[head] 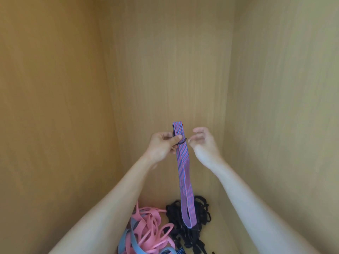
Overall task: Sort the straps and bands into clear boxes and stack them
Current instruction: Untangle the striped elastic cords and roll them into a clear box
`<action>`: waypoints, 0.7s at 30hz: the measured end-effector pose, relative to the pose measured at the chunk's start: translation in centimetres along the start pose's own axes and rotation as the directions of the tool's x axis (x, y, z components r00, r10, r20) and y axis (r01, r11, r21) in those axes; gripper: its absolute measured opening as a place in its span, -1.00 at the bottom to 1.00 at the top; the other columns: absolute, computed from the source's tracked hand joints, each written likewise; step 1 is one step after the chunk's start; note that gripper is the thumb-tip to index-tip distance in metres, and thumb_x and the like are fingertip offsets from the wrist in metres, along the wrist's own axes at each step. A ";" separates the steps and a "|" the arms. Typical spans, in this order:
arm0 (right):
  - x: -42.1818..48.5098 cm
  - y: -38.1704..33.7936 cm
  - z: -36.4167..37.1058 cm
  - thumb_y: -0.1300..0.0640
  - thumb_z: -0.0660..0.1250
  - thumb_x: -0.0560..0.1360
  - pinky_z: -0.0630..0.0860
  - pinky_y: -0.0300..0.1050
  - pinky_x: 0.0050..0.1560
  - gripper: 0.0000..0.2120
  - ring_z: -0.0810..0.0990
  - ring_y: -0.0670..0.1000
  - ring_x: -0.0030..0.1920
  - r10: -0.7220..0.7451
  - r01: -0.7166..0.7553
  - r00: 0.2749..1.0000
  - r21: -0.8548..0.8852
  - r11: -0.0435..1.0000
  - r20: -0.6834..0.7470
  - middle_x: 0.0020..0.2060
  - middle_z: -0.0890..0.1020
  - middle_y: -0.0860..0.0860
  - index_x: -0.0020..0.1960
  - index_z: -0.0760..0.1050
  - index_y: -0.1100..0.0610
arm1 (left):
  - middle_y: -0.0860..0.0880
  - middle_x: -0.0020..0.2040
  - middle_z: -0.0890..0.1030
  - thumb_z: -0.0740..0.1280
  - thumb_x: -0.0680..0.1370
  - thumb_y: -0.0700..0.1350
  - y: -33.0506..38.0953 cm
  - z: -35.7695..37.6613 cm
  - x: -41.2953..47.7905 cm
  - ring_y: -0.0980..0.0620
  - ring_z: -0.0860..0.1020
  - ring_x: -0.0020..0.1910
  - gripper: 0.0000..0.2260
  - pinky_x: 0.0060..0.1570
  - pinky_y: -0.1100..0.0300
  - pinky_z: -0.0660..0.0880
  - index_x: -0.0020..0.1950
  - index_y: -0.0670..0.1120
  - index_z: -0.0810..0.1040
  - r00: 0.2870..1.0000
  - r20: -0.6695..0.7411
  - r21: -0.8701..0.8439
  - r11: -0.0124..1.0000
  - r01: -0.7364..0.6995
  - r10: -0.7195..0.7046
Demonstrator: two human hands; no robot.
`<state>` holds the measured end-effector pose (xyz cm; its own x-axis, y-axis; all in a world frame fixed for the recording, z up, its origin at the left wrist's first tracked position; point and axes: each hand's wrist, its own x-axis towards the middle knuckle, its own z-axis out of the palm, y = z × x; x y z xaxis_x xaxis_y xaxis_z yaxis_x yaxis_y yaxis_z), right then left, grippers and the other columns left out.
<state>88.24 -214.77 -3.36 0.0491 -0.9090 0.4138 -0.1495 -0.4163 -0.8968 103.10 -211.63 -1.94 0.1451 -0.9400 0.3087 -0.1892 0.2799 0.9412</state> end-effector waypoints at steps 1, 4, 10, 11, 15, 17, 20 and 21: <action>0.2 -0.4 -0.4 0.22 0.38 0.55 0.40 -0.31 -0.10 -0.77 0.58 -0.10 -0.07 0.000 -0.001 1.000 0.029 1.000 0.024 -0.04 0.64 0.00 0.18 0.50 0.06 | -0.19 -0.12 0.60 0.38 0.60 -0.21 0.1 -0.2 0.0 0.03 0.50 -0.27 -0.81 -0.33 0.29 0.48 0.09 -0.34 0.63 1.000 0.023 0.008 1.000 -0.001 0.001; 0.7 -1.9 -1.3 0.12 0.35 0.61 0.41 -0.30 -0.14 -0.87 0.61 -0.10 -0.02 0.012 -0.038 0.986 0.156 0.987 0.166 -0.05 0.68 -0.09 0.12 0.60 -0.03 | -0.05 -0.11 0.64 0.38 0.61 -0.15 0.5 -0.5 -0.1 0.09 0.51 -0.21 -0.83 -0.19 0.23 0.42 0.09 -0.23 0.65 0.990 0.139 0.061 0.998 -0.002 -0.007; 2.7 -0.4 -2.5 0.37 0.16 0.59 0.29 -0.16 -0.24 -0.63 0.49 0.02 -0.11 -0.059 -0.122 0.901 0.381 0.917 0.431 0.02 0.67 0.07 0.27 0.61 0.17 | -0.10 -0.14 0.60 0.14 0.66 -0.19 -0.9 -0.3 -0.1 -0.04 0.64 -0.14 -0.78 -0.11 0.16 0.53 0.11 -0.17 0.57 0.912 0.407 -0.316 0.927 0.203 -0.061; 2.7 -0.2 -2.5 0.41 0.16 0.58 0.29 -0.17 -0.24 -0.61 0.48 0.00 -0.14 -0.072 -0.125 0.886 0.386 0.914 0.458 0.01 0.66 0.04 0.26 0.61 0.15 | -0.11 -0.16 0.57 0.11 0.65 -0.20 -1.0 -0.3 -0.2 -0.08 0.63 -0.15 -0.78 -0.12 0.13 0.52 0.09 -0.16 0.55 0.900 0.429 -0.351 0.905 0.239 -0.071; 2.5 -0.1 -2.2 0.44 0.23 0.57 0.30 -0.19 -0.22 -0.57 0.46 -0.02 -0.12 -0.131 -0.051 0.864 0.343 0.938 0.486 0.02 0.63 -0.04 0.30 0.58 0.07 | -0.10 -0.24 0.41 0.05 0.59 -0.17 -0.4 -0.5 -0.7 -0.07 0.47 -0.28 -0.82 -0.15 0.07 0.44 -0.07 -0.15 0.43 0.847 0.520 -0.431 0.823 0.369 -0.107; 2.3 -0.2 -1.8 0.40 0.28 0.57 0.33 -0.21 -0.22 -0.60 0.49 -0.02 -0.10 -0.150 -0.007 0.858 0.303 0.953 0.490 0.00 0.63 -0.03 0.28 0.59 0.03 | -0.09 -0.27 0.34 0.01 0.54 -0.16 -0.3 -0.5 -0.8 -0.04 0.39 -0.35 -0.81 -0.08 0.01 0.45 -0.13 -0.14 0.39 0.828 0.550 -0.442 0.803 0.399 -0.109; 2.0 -0.8 -1.1 0.40 0.34 0.55 0.39 -0.31 -0.26 -0.70 0.56 -0.10 -0.21 -0.168 0.066 0.896 0.250 0.966 0.412 -0.10 0.66 -0.03 0.11 0.62 0.04 | -0.06 -0.28 0.24 0.03 0.44 -0.10 -0.2 -0.4 -1.0 0.00 0.28 -0.40 -0.83 -0.14 0.03 0.42 -0.16 -0.13 0.36 0.808 0.576 -0.438 0.786 0.436 -0.127; 2.0 -1.0 -1.0 0.40 0.36 0.54 0.41 -0.35 -0.27 -0.72 0.58 -0.14 -0.26 -0.171 0.085 0.910 0.234 0.969 0.377 -0.13 0.66 0.01 0.06 0.62 0.05 | -0.07 -0.28 0.24 0.04 0.44 -0.08 -0.3 -0.4 -1.0 0.00 0.27 -0.41 -0.81 -0.17 0.04 0.41 -0.13 -0.14 0.38 0.809 0.574 -0.439 0.786 0.434 -0.126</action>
<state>87.50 -216.16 -1.50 0.4426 -0.7631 0.4710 0.0903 -0.4847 -0.8700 103.40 -210.68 -2.43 -0.4163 -0.9077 0.0526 0.3410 -0.1022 0.9345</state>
